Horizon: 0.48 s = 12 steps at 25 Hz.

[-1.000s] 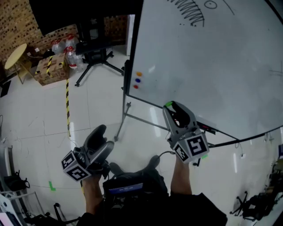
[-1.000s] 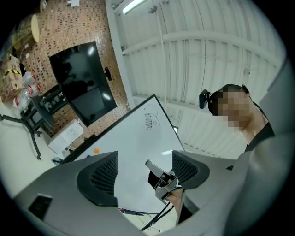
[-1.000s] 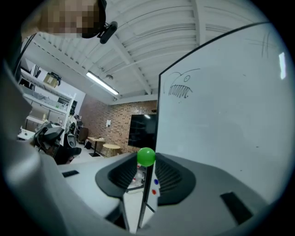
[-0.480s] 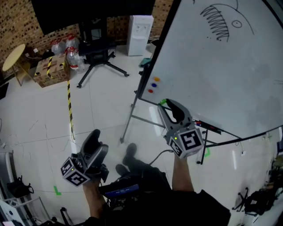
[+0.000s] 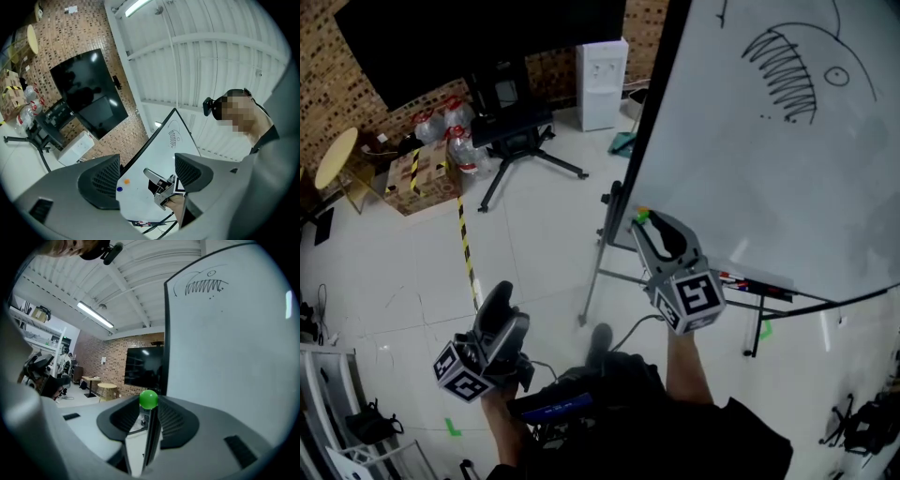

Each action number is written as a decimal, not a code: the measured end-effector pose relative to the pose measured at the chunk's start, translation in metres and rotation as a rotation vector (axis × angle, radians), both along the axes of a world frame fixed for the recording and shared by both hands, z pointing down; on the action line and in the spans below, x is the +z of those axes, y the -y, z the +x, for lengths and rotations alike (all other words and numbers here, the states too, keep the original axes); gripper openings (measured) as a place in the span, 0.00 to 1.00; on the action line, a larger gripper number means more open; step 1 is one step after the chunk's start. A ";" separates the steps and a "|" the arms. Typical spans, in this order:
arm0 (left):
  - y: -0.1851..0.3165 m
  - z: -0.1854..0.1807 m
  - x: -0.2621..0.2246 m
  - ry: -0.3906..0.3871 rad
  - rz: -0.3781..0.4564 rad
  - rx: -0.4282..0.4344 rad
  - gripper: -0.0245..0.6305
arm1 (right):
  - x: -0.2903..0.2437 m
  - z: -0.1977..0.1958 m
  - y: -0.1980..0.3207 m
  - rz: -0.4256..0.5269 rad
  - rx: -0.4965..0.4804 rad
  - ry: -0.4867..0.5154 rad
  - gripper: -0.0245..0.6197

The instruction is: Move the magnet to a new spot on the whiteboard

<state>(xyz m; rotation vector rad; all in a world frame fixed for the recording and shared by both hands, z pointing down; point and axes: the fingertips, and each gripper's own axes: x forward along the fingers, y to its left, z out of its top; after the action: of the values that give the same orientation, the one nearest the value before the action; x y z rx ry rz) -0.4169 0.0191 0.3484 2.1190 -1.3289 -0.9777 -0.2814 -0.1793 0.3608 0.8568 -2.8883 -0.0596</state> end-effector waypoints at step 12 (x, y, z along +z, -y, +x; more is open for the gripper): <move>0.120 0.034 0.007 0.035 -0.028 0.304 0.59 | 0.017 0.037 0.054 -0.038 0.188 0.001 0.27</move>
<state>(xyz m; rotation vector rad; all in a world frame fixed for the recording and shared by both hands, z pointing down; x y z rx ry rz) -0.3832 -0.1006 0.3553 2.2416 -0.9889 -0.7940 -0.2445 -0.2329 0.3777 1.1156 -2.7849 0.0139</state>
